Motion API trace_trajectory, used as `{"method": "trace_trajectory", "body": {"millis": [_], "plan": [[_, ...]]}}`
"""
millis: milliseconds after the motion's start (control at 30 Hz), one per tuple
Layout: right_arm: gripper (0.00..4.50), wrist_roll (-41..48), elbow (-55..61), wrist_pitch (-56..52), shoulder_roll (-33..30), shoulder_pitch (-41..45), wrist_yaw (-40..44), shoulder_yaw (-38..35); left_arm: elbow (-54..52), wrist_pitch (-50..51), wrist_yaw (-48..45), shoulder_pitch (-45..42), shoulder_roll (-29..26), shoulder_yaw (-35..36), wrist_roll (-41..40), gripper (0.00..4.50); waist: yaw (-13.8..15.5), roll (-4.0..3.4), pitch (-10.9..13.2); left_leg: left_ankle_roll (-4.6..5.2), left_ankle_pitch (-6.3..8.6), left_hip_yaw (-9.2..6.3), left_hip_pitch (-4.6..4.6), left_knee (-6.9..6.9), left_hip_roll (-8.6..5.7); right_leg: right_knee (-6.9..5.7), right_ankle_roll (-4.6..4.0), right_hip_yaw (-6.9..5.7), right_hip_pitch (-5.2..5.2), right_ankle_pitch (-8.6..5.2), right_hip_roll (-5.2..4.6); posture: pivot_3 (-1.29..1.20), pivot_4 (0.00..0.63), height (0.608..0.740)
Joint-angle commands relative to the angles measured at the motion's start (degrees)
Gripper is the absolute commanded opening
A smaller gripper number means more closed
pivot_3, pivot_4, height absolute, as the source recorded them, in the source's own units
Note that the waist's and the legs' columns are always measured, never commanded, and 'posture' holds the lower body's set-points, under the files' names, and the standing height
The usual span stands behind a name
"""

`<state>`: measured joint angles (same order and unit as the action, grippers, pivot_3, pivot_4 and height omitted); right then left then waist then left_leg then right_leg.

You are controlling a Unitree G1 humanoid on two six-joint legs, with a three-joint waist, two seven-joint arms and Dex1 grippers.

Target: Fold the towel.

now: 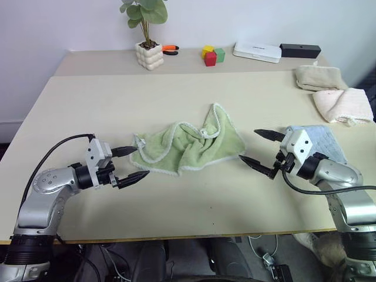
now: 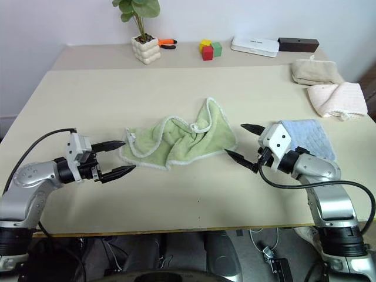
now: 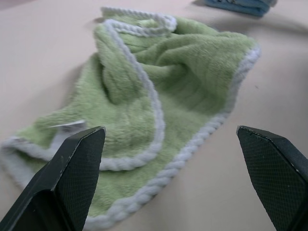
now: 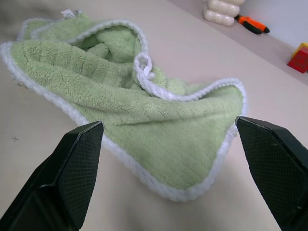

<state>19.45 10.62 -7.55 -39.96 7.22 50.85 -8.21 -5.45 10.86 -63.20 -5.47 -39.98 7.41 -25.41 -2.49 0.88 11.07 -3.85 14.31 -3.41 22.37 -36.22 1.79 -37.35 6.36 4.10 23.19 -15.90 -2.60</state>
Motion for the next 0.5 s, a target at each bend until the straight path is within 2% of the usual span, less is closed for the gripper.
{"method": "trace_trajectory", "body": {"millis": [33, 500], "plan": [[4.47, 0.73, 1.92, 0.14, -0.82, 0.87, -0.06, -1.48, 2.17, -5.58, -2.36, 0.76, -1.98, -1.55, 4.06, 4.5, -0.01, 0.0, 0.0, 0.0, 0.0, 0.0, 0.0, 0.0, 0.0, 0.0, 0.0, 0.0, 0.0, 0.0, 0.0, 0.0, 0.15, 0.74], [4.47, 0.0, 2.91, 0.03, 0.9, 1.85, -2.6, 0.03, 12.17, -16.25, -2.69, -1.31, -1.18, -1.46, 6.96, 4.5, -0.04, -0.03, -0.02, 0.0, 0.0, 0.01, -0.01, -0.01, 0.0, 0.0, 0.0, 0.01, -0.01, 0.0, 0.0, 0.0, 0.15, 0.74]]}}
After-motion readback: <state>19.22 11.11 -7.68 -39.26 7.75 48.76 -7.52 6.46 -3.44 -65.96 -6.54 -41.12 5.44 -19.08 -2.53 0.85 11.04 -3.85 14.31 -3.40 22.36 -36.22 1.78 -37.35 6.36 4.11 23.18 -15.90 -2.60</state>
